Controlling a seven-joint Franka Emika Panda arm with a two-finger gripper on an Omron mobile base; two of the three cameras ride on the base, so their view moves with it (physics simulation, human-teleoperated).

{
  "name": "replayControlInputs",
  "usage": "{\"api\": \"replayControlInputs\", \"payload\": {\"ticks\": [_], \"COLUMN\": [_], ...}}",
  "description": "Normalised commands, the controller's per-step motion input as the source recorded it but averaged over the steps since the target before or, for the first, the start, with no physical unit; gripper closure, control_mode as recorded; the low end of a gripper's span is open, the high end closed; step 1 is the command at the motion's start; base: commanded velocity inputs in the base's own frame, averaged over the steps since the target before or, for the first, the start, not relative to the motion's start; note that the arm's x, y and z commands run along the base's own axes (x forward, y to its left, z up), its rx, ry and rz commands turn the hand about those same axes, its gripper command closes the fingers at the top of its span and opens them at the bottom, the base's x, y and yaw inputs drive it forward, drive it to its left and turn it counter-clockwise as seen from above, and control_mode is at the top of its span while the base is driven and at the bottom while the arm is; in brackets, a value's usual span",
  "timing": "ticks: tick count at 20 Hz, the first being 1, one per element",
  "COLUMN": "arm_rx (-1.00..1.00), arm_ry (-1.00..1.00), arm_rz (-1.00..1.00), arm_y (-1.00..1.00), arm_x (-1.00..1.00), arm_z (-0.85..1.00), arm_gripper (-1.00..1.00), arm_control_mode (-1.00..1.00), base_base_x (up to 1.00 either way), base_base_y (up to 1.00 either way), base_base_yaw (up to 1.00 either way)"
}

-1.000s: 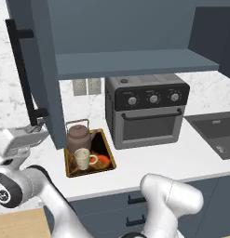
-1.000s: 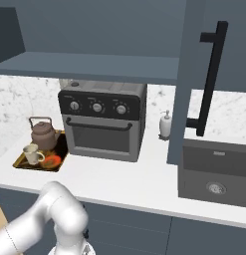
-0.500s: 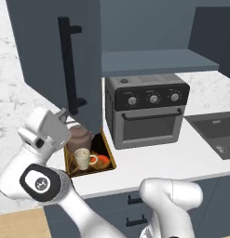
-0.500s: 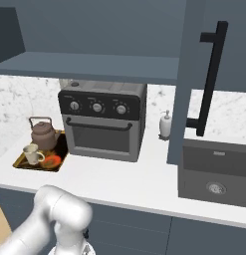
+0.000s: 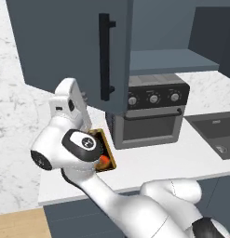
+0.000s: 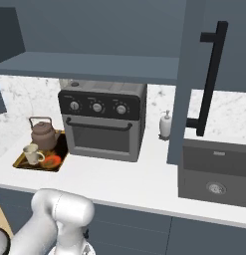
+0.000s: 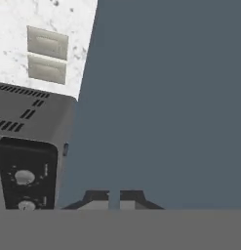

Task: Pick the kettle from the counter and place it on the tray. Then pick the mug from the cabinet and place it on the tray. Then close the cabinet doors.

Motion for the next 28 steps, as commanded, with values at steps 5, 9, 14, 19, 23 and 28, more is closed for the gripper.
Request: {"api": "replayControlInputs", "payload": {"ticks": [5, 9, 14, 19, 23, 28], "arm_rx": [0.00, 0.00, -0.01, -0.01, -0.01, -0.01], "arm_ry": [0.37, 0.26, 0.11, 0.05, 0.05, 0.00], "arm_rz": [0.11, 0.09, 0.07, 0.03, 0.04, 0.04], "arm_y": [-0.40, -0.36, -0.21, -0.21, -0.52, -0.56], "arm_x": [0.57, 0.76, 0.72, 0.59, 0.73, 0.76], "arm_z": [0.39, 0.19, 0.11, 0.19, 0.15, 0.05], "arm_gripper": [1.00, 1.00, 1.00, 1.00, 1.00, 1.00], "arm_control_mode": [-1.00, -1.00, -1.00, -1.00, -1.00, -1.00], "base_base_x": [0.00, 0.00, 0.00, 0.00, 0.00, 0.00], "base_base_y": [0.00, 0.00, 0.00, 0.00, 0.00, 0.00], "base_base_yaw": [0.00, 0.00, 0.00, 0.00, 0.00, 0.00]}}
